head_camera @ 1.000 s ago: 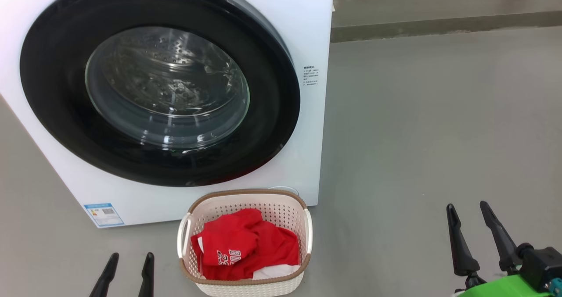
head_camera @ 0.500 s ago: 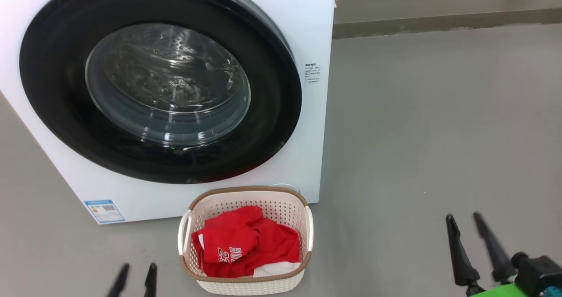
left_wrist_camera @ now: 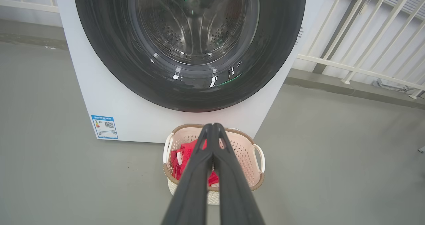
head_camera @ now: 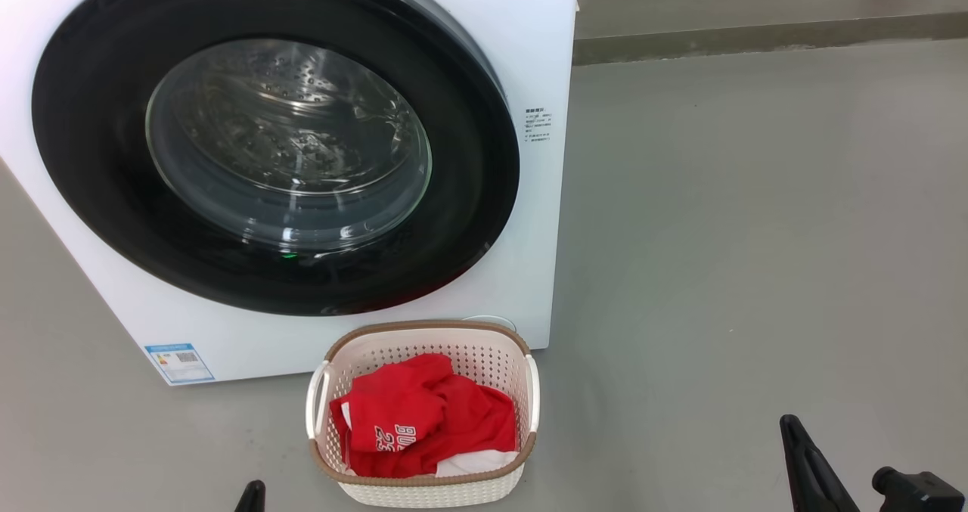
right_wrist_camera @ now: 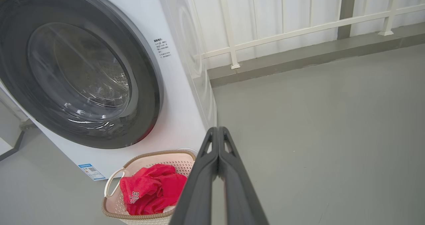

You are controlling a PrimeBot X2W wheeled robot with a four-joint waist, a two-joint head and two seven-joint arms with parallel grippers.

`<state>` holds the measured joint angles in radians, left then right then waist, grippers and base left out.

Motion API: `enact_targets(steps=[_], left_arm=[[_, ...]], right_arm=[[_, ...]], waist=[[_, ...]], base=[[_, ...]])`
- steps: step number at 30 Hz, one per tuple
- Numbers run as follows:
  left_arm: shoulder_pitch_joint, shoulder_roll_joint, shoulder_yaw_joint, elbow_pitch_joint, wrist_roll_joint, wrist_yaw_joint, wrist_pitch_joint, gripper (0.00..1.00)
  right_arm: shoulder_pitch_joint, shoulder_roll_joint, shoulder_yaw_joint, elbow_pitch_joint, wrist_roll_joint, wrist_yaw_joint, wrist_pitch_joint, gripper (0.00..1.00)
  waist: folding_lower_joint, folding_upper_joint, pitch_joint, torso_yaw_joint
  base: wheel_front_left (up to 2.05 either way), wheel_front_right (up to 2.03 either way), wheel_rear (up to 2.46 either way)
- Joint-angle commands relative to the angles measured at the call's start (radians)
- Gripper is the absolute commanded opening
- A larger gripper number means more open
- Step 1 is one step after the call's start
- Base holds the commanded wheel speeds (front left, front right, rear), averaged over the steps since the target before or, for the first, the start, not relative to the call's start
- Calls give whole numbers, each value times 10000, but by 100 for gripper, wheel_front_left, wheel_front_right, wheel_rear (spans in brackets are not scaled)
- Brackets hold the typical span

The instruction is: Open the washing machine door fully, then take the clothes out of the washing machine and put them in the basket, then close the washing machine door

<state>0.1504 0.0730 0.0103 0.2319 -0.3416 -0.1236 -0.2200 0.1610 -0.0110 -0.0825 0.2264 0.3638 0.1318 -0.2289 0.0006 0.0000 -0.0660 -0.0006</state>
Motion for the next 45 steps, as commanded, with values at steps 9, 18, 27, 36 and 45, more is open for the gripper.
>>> enact_targets(steps=[9, 18, 27, 36, 45], left_arm=[[-378, 49, 184, -183, -1120, -10, 269, 0], [-564, 26, 255, -156, -2094, -15, 527, 0], [-749, 3, 326, -129, -3060, -21, 784, 0], [-935, -21, 399, -103, -4033, -26, 1043, 0], [-1101, -42, 464, -79, -4901, -30, 1274, 0]], right_arm=[[-503, -102, -40, -194, 1113, -2, 275, 0], [-688, -127, -63, -161, 2069, -2, 540, 0], [-871, -152, -86, -130, 3017, -3, 804, 0], [-1056, -177, -110, -98, 3973, -4, 1070, 0], [-1220, -199, -131, -70, 4825, -5, 1307, 0]], waist=[[-4, 0, 74, 1], [-5, 0, 126, 1], [-5, 0, 178, 2], [-5, 0, 230, 2], [-5, 0, 276, 3]], base=[[0, 0, 0], [0, 0, 0], [0, 0, 0], [0, 0, 0], [0, 0, 0]])
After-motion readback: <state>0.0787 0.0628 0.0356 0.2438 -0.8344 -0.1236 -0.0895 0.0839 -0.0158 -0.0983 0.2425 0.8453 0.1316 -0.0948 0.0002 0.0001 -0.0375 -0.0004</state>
